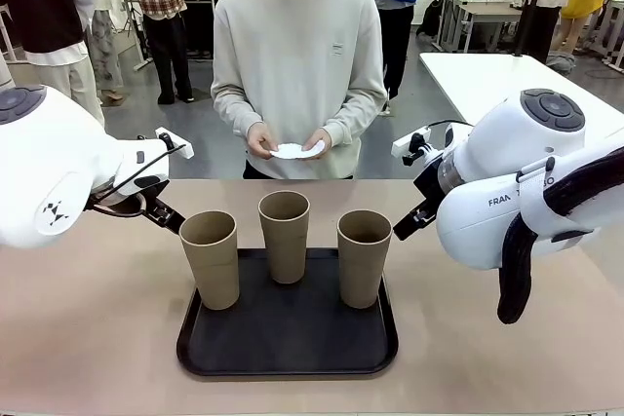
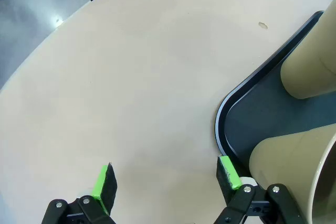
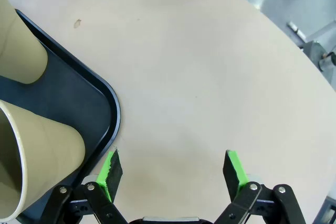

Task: Place coasters on the table and set cups on them.
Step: Pick up one Reusable plastic cup and place it on a coaster set by the human.

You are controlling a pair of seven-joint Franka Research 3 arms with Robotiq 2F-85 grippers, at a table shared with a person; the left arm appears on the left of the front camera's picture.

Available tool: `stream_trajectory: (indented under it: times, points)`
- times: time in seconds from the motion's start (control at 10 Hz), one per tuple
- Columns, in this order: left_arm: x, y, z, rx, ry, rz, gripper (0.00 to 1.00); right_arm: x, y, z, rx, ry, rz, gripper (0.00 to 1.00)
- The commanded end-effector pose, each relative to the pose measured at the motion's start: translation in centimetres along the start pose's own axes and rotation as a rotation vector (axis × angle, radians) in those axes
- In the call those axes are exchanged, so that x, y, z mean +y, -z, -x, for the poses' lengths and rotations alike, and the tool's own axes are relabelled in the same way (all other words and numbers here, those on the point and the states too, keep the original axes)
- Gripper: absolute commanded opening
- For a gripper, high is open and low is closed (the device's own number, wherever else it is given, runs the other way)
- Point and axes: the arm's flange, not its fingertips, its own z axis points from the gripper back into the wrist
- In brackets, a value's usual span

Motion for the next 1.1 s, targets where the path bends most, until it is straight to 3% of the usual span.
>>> stream_trajectory:
  times: [0.0, 0.1, 0.2, 0.3, 0.6, 0.8, 0.9, 1.0]
  points:
    - [0.0, 0.0, 0.0, 0.0, 0.0, 0.0, 1.0, 0.0, 0.0, 0.0, 0.0, 0.0, 0.0, 1.0]
    - [2.4, 0.0, -0.1, 0.093, -0.002, -0.08, 1.0, -1.4, -0.9, 0.2, 0.051, 0.0, 0.004, 1.0]
    - [3.4, -2.1, 1.2, 0.118, -0.016, -0.015, 1.0, -2.1, -3.1, 1.0, 0.101, 0.044, -0.003, 1.0]
    - [3.6, -4.5, 2.5, 0.18, -0.032, -0.048, 1.0, -1.5, -5.9, 1.5, 0.177, 0.037, 0.03, 1.0]
    - [0.3, -12.3, 6.8, 0.228, -0.069, 0.105, 1.0, 4.2, -15.9, 2.4, 0.26, 0.005, -0.001, 1.0]
    - [-2.0, -15.8, 8.3, 0.235, -0.113, 0.102, 1.0, 7.2, -18.7, 3.8, 0.284, 0.023, 0.0, 1.0]
    - [-2.4, -16.4, 8.6, 0.215, -0.156, 0.056, 1.0, 6.6, -18.2, 4.7, 0.349, 0.035, 0.073, 1.0]
    - [0.6, -14.6, 2.6, 0.245, -0.071, 0.11, 1.0, 5.8, -18.4, 2.6, 0.281, -0.008, 0.019, 1.0]
